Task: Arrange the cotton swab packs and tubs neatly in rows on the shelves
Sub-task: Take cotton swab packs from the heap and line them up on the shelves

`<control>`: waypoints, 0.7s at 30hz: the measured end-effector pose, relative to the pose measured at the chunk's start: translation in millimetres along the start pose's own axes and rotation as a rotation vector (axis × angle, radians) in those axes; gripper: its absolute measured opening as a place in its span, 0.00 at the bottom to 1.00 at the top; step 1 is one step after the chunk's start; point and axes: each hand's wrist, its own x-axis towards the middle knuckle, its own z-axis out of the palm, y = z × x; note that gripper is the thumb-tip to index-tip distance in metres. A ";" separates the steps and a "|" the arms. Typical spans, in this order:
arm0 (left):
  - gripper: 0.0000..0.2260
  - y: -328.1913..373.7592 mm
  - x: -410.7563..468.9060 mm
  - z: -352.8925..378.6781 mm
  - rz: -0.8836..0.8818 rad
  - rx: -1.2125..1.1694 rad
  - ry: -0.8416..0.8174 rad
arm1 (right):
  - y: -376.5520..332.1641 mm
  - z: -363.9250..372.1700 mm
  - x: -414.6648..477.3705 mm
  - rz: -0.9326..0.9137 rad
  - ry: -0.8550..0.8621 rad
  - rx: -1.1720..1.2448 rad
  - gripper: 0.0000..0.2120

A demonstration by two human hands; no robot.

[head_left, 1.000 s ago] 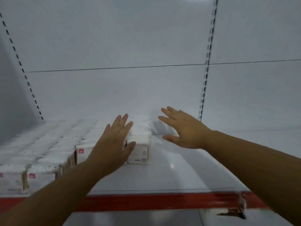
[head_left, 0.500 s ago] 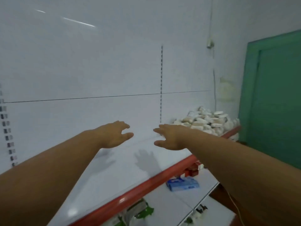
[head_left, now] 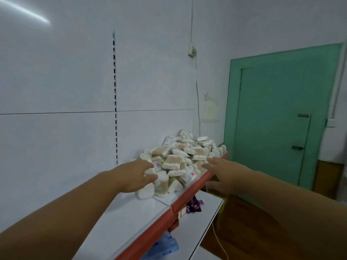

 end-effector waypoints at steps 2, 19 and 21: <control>0.23 -7.9 38.5 5.5 0.018 -0.018 0.020 | 20.0 -1.0 37.3 0.010 0.013 0.000 0.31; 0.22 -37.5 290.8 -7.2 -0.118 0.142 0.022 | 177.2 8.1 279.5 -0.095 0.097 0.043 0.18; 0.24 -30.7 319.1 -7.6 -0.117 0.125 0.018 | 193.9 11.6 313.7 -0.156 0.119 0.099 0.16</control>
